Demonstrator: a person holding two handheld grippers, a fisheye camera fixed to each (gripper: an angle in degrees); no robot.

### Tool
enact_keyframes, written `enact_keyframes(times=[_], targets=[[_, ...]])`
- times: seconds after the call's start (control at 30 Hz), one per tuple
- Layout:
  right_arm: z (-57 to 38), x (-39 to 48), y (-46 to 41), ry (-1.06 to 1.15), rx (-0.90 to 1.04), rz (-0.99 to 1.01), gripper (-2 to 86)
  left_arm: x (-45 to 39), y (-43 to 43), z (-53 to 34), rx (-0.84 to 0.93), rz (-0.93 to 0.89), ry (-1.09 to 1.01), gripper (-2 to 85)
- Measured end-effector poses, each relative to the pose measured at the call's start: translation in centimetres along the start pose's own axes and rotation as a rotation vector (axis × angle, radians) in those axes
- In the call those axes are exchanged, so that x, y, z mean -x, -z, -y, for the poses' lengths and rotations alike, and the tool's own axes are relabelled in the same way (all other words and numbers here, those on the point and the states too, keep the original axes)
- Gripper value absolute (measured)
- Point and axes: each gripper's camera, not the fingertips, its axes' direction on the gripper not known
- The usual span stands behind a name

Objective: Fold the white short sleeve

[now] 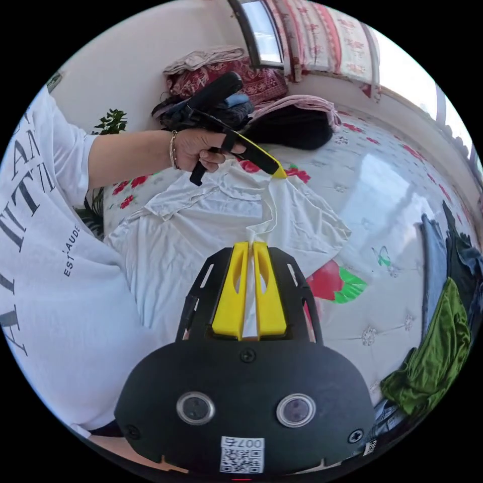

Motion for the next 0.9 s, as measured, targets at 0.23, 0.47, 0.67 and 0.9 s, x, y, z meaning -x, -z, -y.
enact_keyframes(times=[0.23, 0.47, 0.67, 0.9], targets=[[2.5, 5.6, -6.9, 0.057, 0.142, 0.067, 1.0, 2.7, -0.4, -2.8, 0.041, 0.024, 0.144, 0.2], [3.4, 7.2, -5.7, -0.026, 0.117, 0.085, 5.1, 2.3, 3.7, -4.8, -0.001, 0.086, 0.218, 5.9], [-3.7, 6.4, -1.3, -0.338, 0.116, 0.095, 8.3, -0.5, 14.2, -16.6, -0.089, 0.216, 0.364, 7.1], [-11.2, 10.2, -0.9, -0.461, 0.217, 0.03, 9.8, -5.4, 20.1, -33.5, -0.015, 0.291, 0.685, 10.3]])
